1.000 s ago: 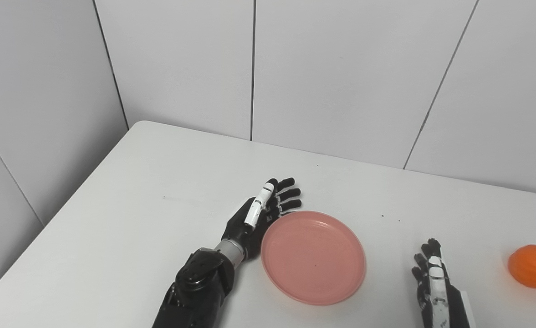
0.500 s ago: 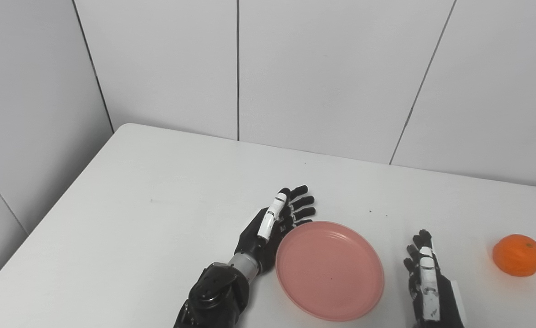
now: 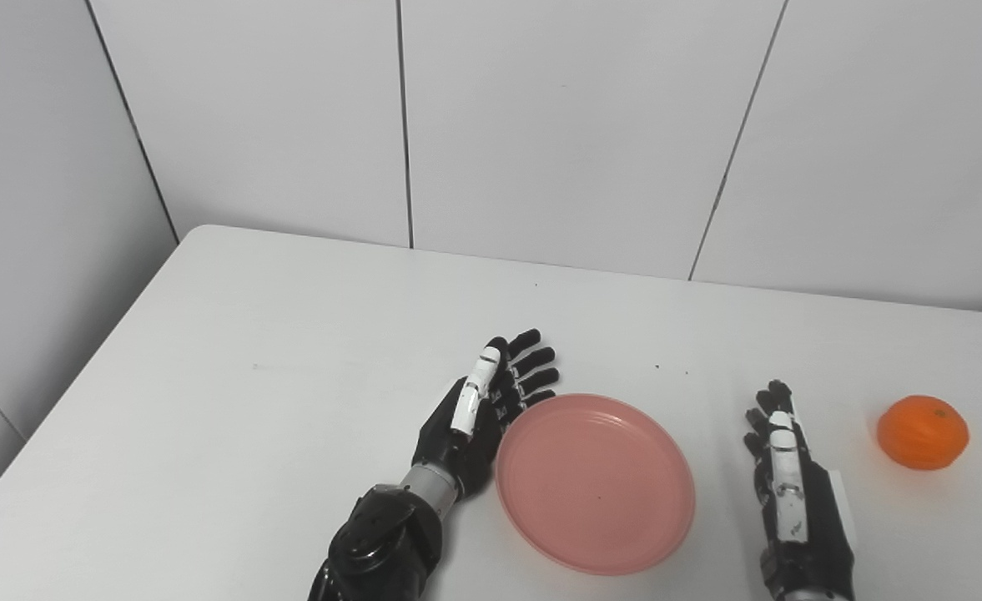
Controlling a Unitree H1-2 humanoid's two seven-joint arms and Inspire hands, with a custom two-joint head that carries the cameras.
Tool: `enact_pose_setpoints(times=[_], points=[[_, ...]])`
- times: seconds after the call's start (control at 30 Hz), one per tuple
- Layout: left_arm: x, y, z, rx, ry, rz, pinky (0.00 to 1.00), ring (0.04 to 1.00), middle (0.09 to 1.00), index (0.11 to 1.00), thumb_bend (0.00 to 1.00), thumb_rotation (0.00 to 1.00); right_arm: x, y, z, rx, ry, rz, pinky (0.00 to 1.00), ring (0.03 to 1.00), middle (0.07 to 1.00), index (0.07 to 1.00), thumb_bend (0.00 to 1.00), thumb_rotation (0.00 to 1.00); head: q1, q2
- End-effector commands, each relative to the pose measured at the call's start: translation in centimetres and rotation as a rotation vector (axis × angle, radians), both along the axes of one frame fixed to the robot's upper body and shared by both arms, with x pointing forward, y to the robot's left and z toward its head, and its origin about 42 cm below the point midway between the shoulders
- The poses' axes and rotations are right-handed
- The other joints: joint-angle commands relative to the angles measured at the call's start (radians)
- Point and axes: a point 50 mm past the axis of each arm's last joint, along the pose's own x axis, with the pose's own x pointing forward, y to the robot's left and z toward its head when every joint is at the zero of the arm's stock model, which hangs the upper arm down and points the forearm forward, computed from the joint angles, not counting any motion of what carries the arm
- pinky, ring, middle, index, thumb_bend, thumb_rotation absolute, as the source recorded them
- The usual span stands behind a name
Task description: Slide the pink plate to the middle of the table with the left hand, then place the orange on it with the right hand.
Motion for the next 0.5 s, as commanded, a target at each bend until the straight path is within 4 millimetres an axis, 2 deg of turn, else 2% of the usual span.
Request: enact_pose_setpoints(times=[0.0,0.1,0.33,0.47], points=[[-0.2,0.0,0.4,-0.018,-0.006,0.005,0.85,0.868,0.879,0.869,0.38,1.00,0.6,-0.8,2.6,-0.071,-0.130,-0.025,0.95,0.945,0.953,0.956,0.28,1.00,-0.014,0.000],[-0.3,0.4,0.4,-0.033,-0.006,0.016,0.86,0.869,0.881,0.870,0.38,1.00,0.7,-1.4,3.7,-0.101,-0.150,-0.039,0.94,0.929,0.937,0.941,0.27,1.00,-0.045,-0.002],[-0.2,1.1,0.0,-0.050,0.003,0.027,0.86,0.873,0.883,0.872,0.37,1.00,1.5,-3.1,6.2,-0.190,-0.222,-0.103,0.91,0.905,0.920,0.920,0.37,1.00,-0.129,-0.011],[-0.4,1.6,-0.1,-0.056,0.001,0.026,0.86,0.876,0.884,0.869,0.37,1.00,1.6,-4.3,7.4,-0.237,-0.270,-0.122,0.94,0.925,0.927,0.926,0.40,1.00,-0.170,-0.015]])
